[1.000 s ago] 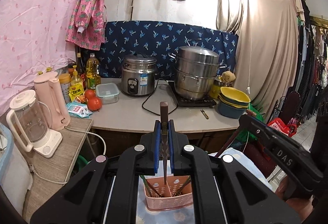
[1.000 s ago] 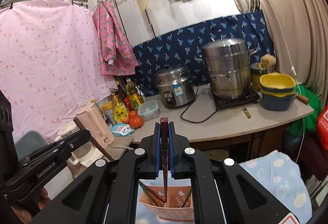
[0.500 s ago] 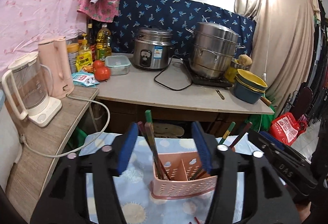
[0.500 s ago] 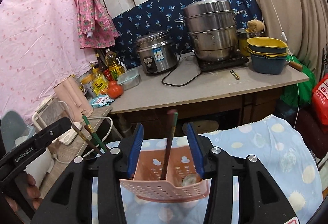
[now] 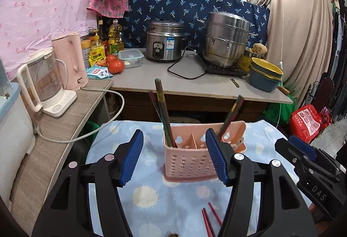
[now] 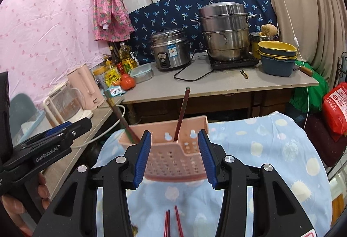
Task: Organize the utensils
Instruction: 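Withdraw both open tools back toward the gold spoon and chopsticks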
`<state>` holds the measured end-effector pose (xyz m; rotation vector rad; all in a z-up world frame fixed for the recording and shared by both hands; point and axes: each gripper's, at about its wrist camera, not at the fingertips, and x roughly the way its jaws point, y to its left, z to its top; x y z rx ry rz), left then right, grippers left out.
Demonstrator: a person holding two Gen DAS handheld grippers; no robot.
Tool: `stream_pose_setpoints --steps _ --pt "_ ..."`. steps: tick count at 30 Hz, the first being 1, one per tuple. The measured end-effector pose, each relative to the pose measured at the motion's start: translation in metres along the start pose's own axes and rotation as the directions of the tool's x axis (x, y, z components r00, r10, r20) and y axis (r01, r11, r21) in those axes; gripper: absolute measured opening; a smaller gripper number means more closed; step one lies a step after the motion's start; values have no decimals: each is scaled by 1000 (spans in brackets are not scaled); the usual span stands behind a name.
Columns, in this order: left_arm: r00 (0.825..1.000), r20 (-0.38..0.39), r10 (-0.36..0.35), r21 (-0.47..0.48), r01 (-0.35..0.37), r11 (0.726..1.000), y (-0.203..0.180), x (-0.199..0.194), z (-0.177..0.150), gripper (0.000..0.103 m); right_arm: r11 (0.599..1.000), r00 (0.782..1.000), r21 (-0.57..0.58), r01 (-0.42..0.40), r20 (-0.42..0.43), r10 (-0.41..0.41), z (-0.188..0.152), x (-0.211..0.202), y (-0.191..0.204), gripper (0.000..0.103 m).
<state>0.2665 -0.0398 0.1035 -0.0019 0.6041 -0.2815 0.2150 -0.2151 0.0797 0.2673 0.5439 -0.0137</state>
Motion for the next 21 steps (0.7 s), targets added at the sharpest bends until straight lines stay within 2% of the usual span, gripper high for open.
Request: stream_pose_setpoints --steps 7,13,21 --pt "999 -46 -5 -10 5 1000 0 -20 -38 57 1000 999 -9 24 -33 -24 -39 -33 -6 44" --pt "992 -129 -16 -28 13 1000 1 -26 -88 57 998 994 -12 60 -95 -60 -82 -49 -17 44" --pt "969 -247 -21 -43 10 999 0 -23 -152 56 993 965 -42 111 -232 -118 -157 -54 -30 44"
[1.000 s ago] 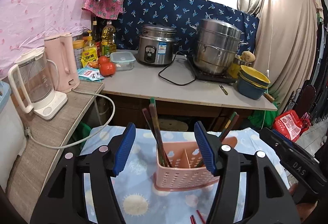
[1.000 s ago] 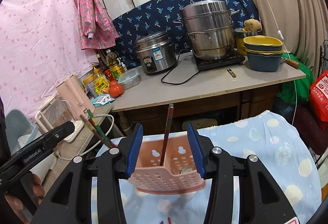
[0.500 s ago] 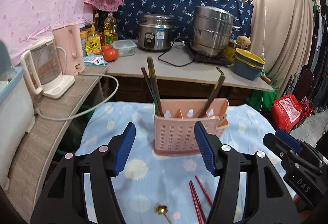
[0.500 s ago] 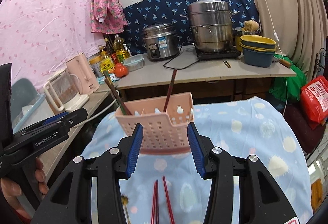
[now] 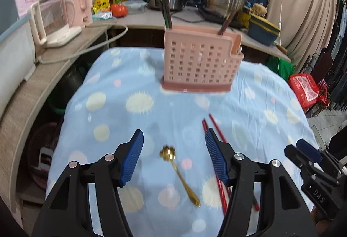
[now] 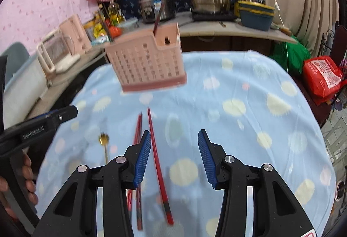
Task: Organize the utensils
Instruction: 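Withdraw both open tools back toward the gold spoon and chopsticks, then grasp the gold spoon with the left tool while the right tool grasps a red chopstick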
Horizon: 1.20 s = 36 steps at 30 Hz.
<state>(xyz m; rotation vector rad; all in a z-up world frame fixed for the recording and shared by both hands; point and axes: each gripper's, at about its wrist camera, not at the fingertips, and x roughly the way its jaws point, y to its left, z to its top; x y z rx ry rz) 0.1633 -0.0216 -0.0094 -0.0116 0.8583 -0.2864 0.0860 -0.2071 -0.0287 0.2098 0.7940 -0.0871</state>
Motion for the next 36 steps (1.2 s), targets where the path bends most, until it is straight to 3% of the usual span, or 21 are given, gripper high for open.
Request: stream_pose_setpoints --steps 10,15,21,30,36 --pt "993 -118 -2 -34 -2 999 1 24 -67 56 999 991 -51 -2 -135 -5 -74 17 9 40" --pt "990 -143 -18 -67 8 998 0 32 -83 56 998 986 -59 -6 -169 -4 -86 23 13 32" --pt "987 -161 -5 -37 -1 999 -9 43 -88 56 998 983 -62 -1 -185 -10 -87 29 12 22" --pt "987 -155 34 26 -30 999 -12 48 -94 40 997 984 -82 11 -177 -25 -89 31 15 22" --pt "989 -146 16 30 -12 999 0 44 -97 14 997 984 -81 11 -177 -26 -89 31 15 20"
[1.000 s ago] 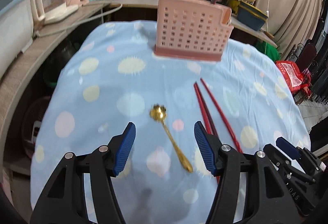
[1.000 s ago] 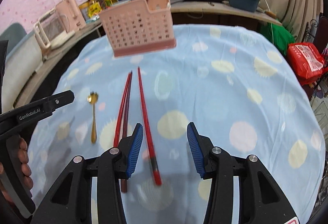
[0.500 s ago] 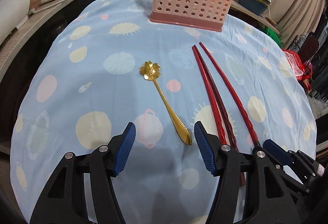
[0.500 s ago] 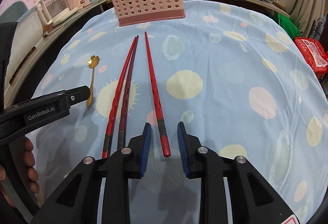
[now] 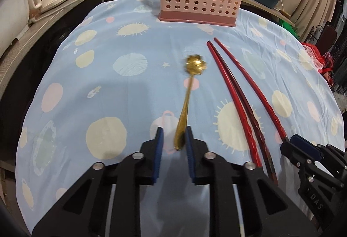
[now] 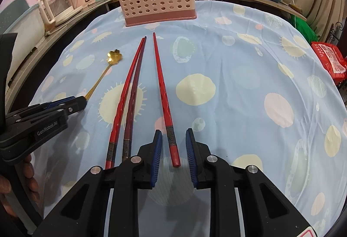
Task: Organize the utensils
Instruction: 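Grasp the gold spoon with the left tool while the right tool grasps a red chopstick, then carry spoon and chopstick into the pink basket and open both tools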
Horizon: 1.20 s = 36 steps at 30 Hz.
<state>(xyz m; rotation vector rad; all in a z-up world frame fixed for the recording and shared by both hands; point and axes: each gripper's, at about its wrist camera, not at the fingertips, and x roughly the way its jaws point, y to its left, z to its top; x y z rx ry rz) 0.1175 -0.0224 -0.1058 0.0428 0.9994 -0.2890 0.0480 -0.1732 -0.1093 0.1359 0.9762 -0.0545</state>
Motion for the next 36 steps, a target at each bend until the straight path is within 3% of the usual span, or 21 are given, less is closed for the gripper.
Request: stream_pose_setpoints --steps 4,20,36 --pt "999 -13 -49 -40 48 998 11 -3 0 7 1000 1000 11 -9 -5 9 1 0 -2 9" --pt "996 21 -88 -38 88 995 11 -32 10 1 999 998 31 -37 45 36 10 -23 -6 7" --pt "988 125 -92 -28 96 995 12 -90 60 1 994 981 58 -91 176 79 56 -76 -12 7"
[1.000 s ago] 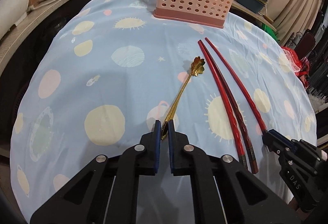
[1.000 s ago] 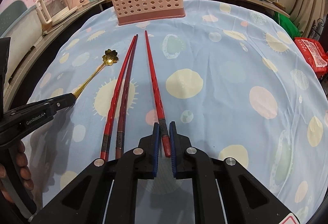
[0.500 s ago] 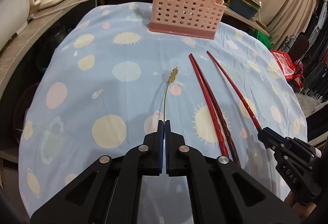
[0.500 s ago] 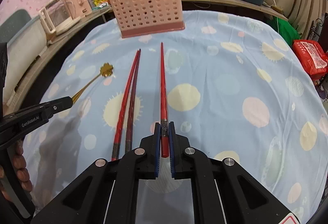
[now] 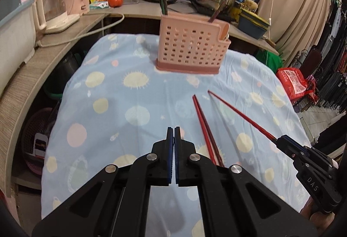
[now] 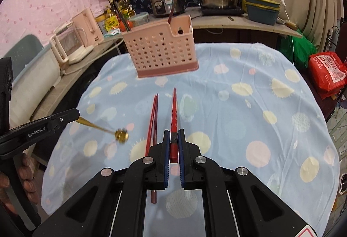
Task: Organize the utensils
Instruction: 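Carry spoon and chopstick into the pink basket and open both tools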
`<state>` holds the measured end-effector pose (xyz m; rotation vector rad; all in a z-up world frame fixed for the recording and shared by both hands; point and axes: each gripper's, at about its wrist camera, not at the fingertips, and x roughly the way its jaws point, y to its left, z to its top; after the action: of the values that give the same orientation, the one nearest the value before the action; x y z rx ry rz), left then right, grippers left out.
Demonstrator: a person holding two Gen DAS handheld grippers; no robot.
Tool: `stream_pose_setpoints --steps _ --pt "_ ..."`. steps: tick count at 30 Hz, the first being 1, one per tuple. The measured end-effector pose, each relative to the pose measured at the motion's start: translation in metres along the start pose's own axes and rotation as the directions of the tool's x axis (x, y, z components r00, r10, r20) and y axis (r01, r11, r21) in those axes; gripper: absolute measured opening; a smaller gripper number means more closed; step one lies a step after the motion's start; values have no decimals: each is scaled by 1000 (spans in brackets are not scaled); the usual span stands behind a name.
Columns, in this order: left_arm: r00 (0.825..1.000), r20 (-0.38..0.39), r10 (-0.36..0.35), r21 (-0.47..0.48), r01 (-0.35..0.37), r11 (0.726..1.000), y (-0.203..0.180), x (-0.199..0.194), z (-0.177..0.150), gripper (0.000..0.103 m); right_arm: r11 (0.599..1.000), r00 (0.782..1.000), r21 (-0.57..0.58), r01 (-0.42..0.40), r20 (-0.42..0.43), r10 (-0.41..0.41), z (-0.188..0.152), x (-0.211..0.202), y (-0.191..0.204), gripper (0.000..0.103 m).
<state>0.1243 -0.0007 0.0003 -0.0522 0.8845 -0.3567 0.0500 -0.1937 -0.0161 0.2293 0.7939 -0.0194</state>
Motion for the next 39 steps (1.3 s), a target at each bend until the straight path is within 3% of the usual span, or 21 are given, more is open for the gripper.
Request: stream_pose_setpoints --steps 24,34,39 --pt "980 197 -2 58 -9 998 -19 -49 110 1 1000 982 -2 -29 189 29 111 -37 -7 7" --pt "960 279 10 82 -34 996 -27 -49 185 1 998 959 -12 -68 274 68 197 -36 3 7" --pt "951 309 24 90 -54 995 -28 -38 221 1 995 931 4 -95 355 87 253 -35 12 7"
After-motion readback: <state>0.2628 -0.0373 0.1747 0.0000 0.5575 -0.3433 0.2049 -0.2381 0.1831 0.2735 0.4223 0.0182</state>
